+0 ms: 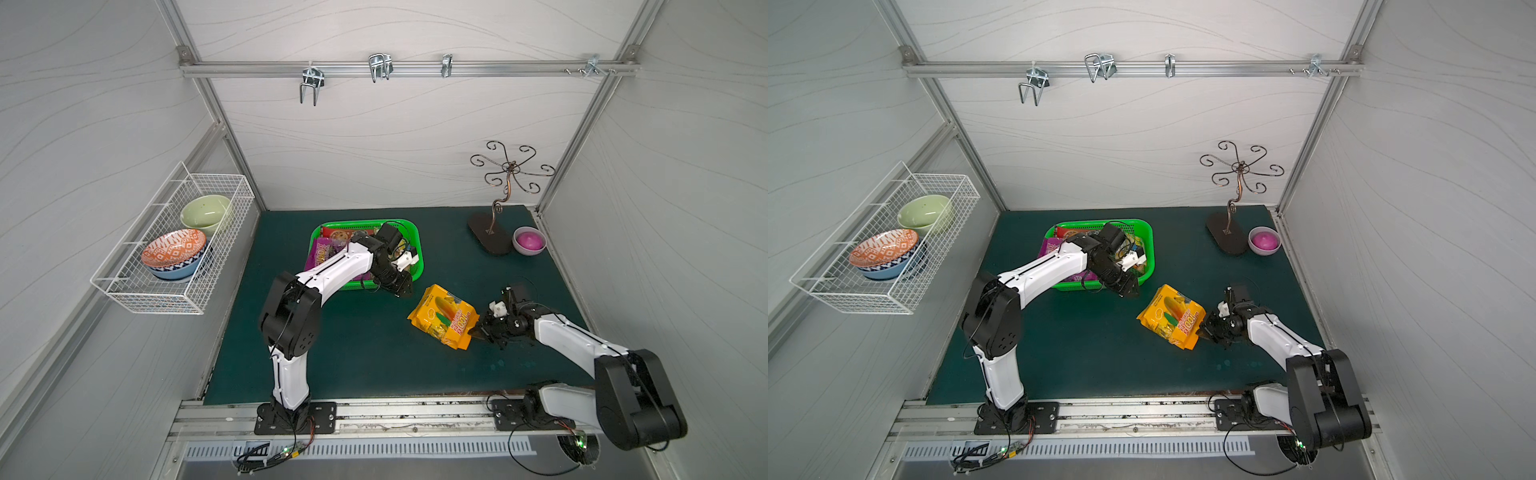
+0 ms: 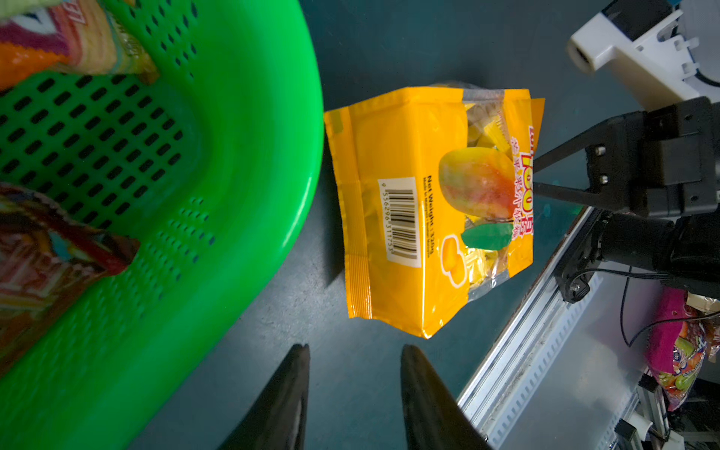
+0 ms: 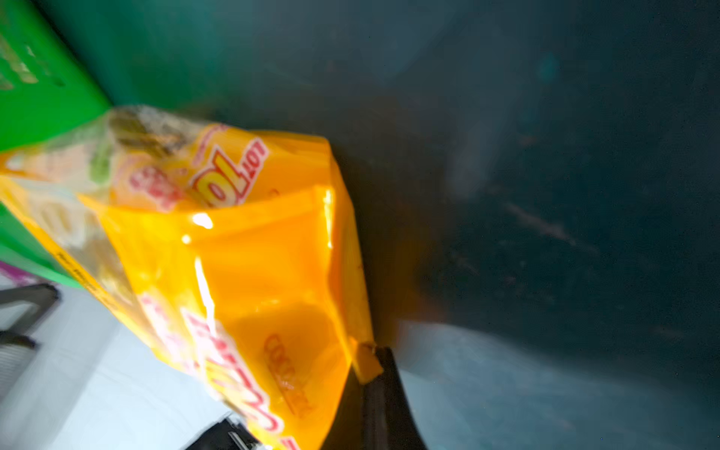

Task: Put the candies in the basket
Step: Move the candy to the center of the board.

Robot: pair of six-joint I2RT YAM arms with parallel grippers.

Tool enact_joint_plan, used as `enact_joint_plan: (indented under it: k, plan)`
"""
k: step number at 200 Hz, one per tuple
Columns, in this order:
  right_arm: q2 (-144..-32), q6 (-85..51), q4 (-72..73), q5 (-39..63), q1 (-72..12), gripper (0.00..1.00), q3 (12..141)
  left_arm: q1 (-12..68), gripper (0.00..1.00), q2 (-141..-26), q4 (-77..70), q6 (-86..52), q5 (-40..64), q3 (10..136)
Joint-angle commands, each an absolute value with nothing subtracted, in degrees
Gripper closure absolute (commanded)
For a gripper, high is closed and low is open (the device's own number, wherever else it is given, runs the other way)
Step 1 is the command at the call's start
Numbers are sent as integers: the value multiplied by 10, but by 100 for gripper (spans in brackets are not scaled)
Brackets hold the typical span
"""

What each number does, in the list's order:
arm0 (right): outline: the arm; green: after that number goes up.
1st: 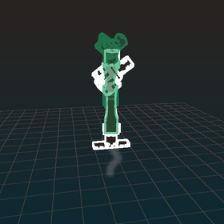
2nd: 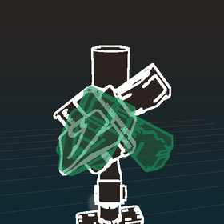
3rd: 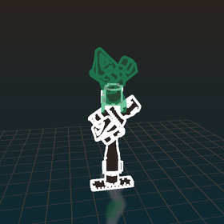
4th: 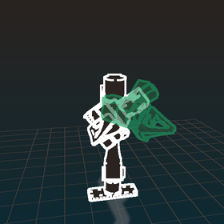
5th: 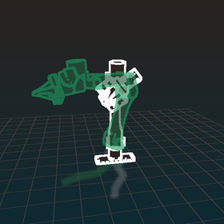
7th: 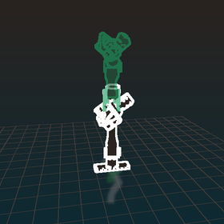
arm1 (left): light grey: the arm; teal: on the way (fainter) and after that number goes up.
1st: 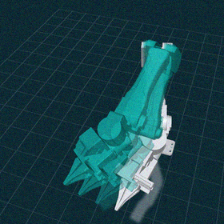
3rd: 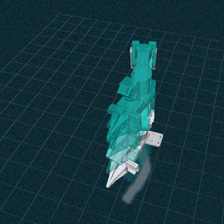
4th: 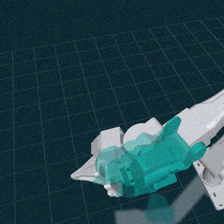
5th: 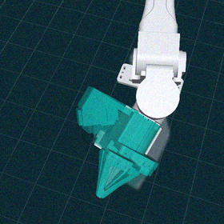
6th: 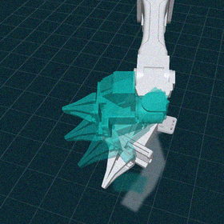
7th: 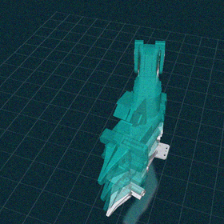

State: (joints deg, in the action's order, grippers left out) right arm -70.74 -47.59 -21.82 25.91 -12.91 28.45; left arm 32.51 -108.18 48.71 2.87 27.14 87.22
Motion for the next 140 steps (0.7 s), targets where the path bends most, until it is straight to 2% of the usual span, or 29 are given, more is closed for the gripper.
enact_joint_plan:
  k: [1,41,71,107,140]
  plan:
    - [-688,-448,-249,209,-105,100,309,330,58,-1091,447,16,268,868]
    - [-710,-390,-276,222,15,100,326,338,53,-1104,382,-32,312,836]
    - [-763,-377,-253,262,92,100,340,371,51,-1111,334,-37,293,824]
    - [-796,-330,-268,265,164,100,371,381,46,-1154,305,-70,314,858]
    - [-825,-301,-270,289,225,100,380,382,41,-1196,240,-119,376,888]
